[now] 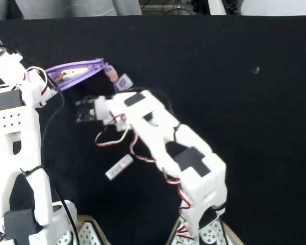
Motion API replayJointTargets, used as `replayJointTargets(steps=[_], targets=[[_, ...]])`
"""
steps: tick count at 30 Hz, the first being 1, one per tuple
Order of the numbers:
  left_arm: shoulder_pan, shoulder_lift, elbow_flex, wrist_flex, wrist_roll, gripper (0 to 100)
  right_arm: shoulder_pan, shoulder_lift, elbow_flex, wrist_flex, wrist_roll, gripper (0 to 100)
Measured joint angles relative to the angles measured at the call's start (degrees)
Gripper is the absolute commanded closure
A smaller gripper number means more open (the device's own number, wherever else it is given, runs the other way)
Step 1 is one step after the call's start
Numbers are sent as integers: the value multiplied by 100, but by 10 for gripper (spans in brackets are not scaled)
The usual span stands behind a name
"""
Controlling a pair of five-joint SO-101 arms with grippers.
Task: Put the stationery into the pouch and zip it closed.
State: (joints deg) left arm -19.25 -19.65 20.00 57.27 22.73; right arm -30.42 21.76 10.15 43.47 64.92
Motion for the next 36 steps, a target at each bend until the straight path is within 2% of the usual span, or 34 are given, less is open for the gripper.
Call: replayJointTargets(steps=[5, 10, 20, 28, 32, 36], targets=[[0, 0, 0, 0, 0, 971, 448, -211, -9, 431, 0, 988], [0, 0, 0, 0, 0, 971, 571, -1292, 0, 1081, -18, 988], [0, 0, 0, 0, 0, 971, 571, -3323, 0, 1143, -1240, 988], [0, 0, 0, 0, 0, 971, 431, -4105, 352, -554, -2936, 988], [0, 0, 0, 0, 0, 971, 44, -4536, 1090, -1881, -3437, 988], [105, 0, 53, 0, 0, 971, -536, -4809, 1925, -3411, -3578, 988]])
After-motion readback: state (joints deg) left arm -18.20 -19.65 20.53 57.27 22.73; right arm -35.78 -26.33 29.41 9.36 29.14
